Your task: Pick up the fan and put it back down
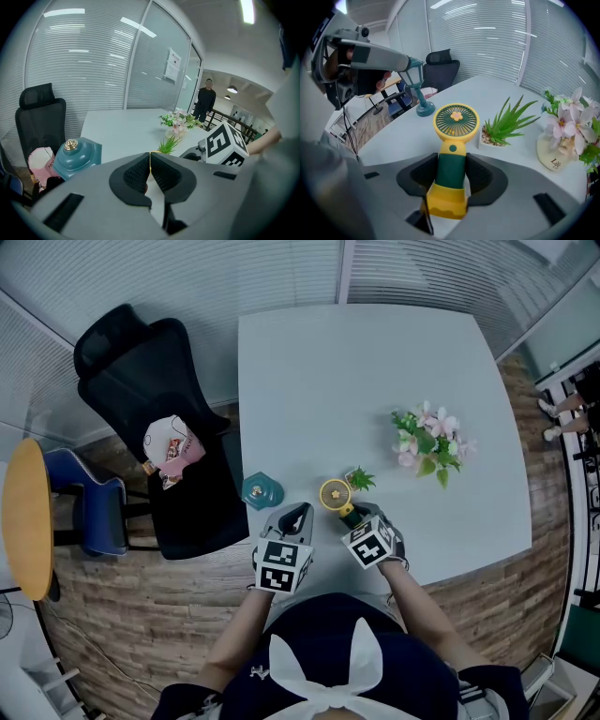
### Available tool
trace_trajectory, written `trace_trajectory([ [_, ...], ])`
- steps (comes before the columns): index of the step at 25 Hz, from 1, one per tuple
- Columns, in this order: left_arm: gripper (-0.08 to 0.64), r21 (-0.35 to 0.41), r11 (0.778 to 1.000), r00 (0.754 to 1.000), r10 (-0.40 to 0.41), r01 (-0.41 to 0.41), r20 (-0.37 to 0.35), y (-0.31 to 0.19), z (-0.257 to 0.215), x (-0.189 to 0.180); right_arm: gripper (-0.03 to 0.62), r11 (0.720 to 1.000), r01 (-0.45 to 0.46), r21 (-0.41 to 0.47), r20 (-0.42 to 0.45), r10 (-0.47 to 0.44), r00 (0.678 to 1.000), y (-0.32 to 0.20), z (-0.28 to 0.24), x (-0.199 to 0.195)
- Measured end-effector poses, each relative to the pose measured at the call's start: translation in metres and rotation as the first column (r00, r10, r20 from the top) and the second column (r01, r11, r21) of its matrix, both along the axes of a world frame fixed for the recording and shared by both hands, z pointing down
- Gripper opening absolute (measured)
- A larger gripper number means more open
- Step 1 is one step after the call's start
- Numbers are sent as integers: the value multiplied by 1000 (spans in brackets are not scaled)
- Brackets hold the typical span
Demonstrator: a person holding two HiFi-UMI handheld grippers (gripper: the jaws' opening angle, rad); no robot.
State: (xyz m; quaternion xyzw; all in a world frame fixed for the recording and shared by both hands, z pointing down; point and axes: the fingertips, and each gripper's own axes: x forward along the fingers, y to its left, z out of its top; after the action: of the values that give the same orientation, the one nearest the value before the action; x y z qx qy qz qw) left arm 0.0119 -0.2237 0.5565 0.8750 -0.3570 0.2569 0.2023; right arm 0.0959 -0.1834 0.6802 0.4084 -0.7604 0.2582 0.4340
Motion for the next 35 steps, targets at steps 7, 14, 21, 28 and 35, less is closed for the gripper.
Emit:
trace_trajectory([
  [7, 25, -4, 1000, 1000, 0, 0, 0, 1, 0, 0, 192, 999, 8, -32, -21, -9, 1000, 2, 17, 3],
  [14, 25, -6, 1000, 1000, -1, 1, 1, 1, 1, -1, 192, 999, 13, -47, -47, -15, 999, 1, 25, 5],
  [21, 25, -8, 1000, 1000, -4, 4, 4, 1, 2, -2, 192, 998, 25, -62, -64, -29, 998, 3, 32, 7],
  [28, 25, -10, 1000, 1000, -6, 6, 5, 1, 3, -4, 195, 997, 47, -69, -91, -53, 994, 5, 39, 8],
  [35, 25, -5, 1000, 1000, -7, 7, 2, 3, 0, -4, 210, 996, 46, -74, -90, -52, 995, 8, 38, 9],
])
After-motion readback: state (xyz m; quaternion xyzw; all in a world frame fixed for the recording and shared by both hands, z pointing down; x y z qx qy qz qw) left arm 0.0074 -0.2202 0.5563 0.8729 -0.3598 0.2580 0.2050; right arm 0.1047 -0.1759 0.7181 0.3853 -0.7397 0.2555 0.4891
